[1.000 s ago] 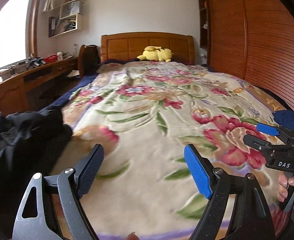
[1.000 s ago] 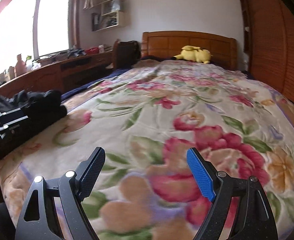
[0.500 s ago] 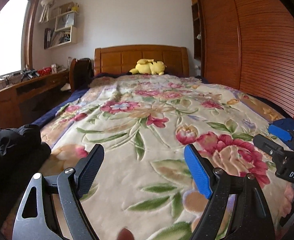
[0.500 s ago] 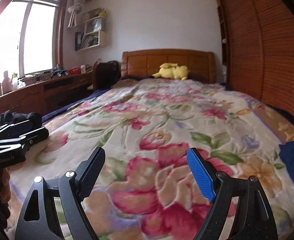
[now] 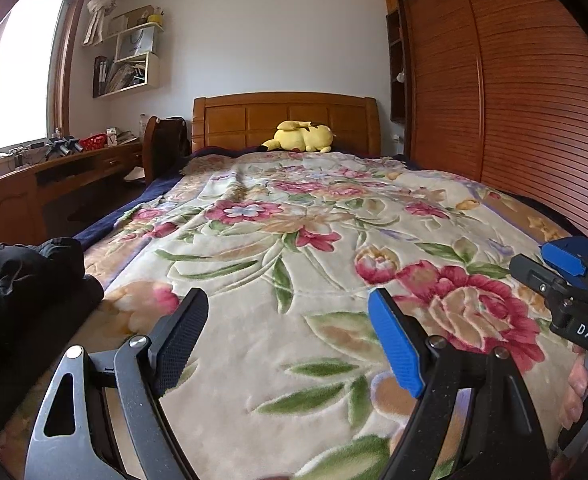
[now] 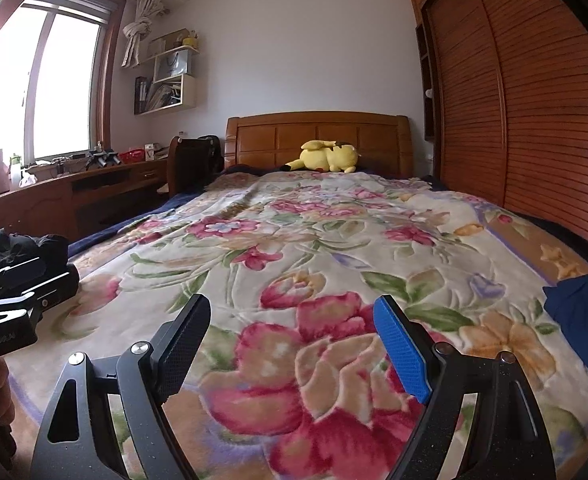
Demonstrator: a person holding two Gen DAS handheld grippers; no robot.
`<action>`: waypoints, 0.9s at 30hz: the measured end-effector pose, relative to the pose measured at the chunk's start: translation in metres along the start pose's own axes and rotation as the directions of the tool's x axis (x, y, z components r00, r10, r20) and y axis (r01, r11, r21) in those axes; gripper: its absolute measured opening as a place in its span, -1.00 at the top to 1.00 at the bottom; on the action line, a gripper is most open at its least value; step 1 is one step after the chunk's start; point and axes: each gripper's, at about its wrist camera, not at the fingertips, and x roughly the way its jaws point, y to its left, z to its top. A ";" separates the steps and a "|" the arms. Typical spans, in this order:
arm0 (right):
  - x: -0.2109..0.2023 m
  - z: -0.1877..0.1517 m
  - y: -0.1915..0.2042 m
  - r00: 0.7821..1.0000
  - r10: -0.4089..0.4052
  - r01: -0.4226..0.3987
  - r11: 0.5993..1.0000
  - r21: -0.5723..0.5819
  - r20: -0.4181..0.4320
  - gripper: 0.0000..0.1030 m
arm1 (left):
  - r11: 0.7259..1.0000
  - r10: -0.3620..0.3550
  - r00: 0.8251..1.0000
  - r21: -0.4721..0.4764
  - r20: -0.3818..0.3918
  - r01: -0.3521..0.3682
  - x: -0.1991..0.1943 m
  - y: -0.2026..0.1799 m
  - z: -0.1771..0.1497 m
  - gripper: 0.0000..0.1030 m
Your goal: Fold large clothes
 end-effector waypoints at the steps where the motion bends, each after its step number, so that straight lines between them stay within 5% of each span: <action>1: 0.000 0.000 0.000 1.000 0.000 0.000 1.000 0.001 0.000 -0.65 | 1.000 -0.003 1.000 -0.001 0.000 0.003 0.000 -0.001 0.000 -0.61; 27: 0.003 0.000 -0.004 1.000 0.011 -0.011 1.000 -0.007 -0.002 -0.65 | 1.000 -0.005 1.000 -0.003 0.000 0.005 0.000 0.002 -0.001 -0.61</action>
